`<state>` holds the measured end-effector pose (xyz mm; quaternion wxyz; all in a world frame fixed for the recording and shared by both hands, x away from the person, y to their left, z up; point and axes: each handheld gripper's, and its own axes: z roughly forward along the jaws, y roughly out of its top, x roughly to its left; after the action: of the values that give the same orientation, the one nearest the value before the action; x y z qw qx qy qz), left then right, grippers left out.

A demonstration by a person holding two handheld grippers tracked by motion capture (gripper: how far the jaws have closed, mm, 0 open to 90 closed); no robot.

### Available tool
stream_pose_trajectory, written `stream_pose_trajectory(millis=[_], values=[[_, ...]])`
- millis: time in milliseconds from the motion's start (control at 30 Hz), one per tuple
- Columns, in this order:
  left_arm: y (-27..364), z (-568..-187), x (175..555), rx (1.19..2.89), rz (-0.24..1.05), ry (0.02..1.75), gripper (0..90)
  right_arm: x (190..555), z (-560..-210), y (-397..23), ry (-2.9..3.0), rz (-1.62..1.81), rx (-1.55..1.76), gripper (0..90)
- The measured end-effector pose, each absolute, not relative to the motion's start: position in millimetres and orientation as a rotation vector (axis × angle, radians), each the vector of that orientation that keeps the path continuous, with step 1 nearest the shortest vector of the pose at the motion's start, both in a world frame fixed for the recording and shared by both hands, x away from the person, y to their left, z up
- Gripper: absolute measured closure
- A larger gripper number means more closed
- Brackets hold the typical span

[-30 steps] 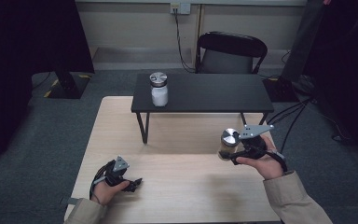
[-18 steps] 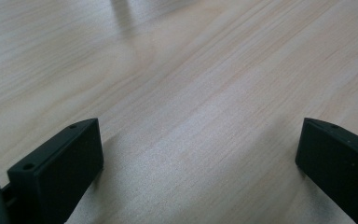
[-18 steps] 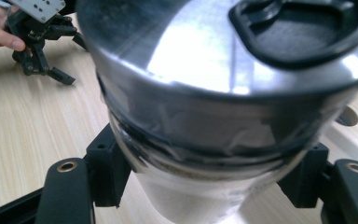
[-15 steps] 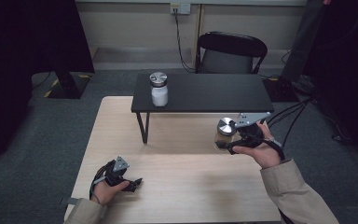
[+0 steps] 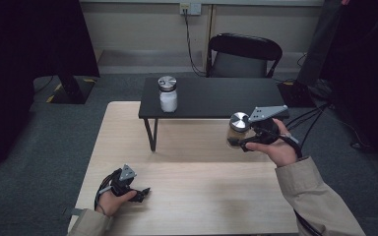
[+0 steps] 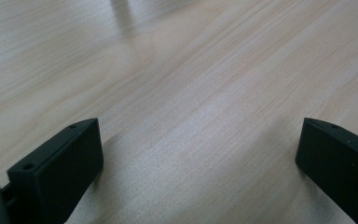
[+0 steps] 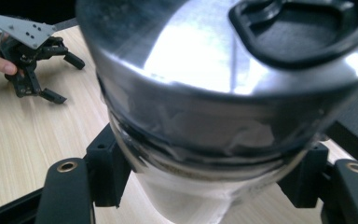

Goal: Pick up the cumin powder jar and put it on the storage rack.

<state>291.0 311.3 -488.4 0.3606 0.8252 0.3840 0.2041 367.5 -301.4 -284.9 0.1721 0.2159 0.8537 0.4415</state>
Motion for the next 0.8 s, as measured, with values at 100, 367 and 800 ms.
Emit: stream_pose_trajectory(millis=[100, 367, 800], values=[[311, -488, 291, 2.127, 0.526, 0.990, 0.0, 369, -281, -299, 2.413, 1.248, 0.614, 30.6], [311, -488, 291, 2.126, 0.526, 0.990, 0.0, 375, -272, -293, 2.396, 1.235, 0.632, 30.6], [311, -488, 291, 2.127, 0.526, 0.990, 0.0, 390, -255, -281, 2.363, 1.198, 0.671, 30.6]])
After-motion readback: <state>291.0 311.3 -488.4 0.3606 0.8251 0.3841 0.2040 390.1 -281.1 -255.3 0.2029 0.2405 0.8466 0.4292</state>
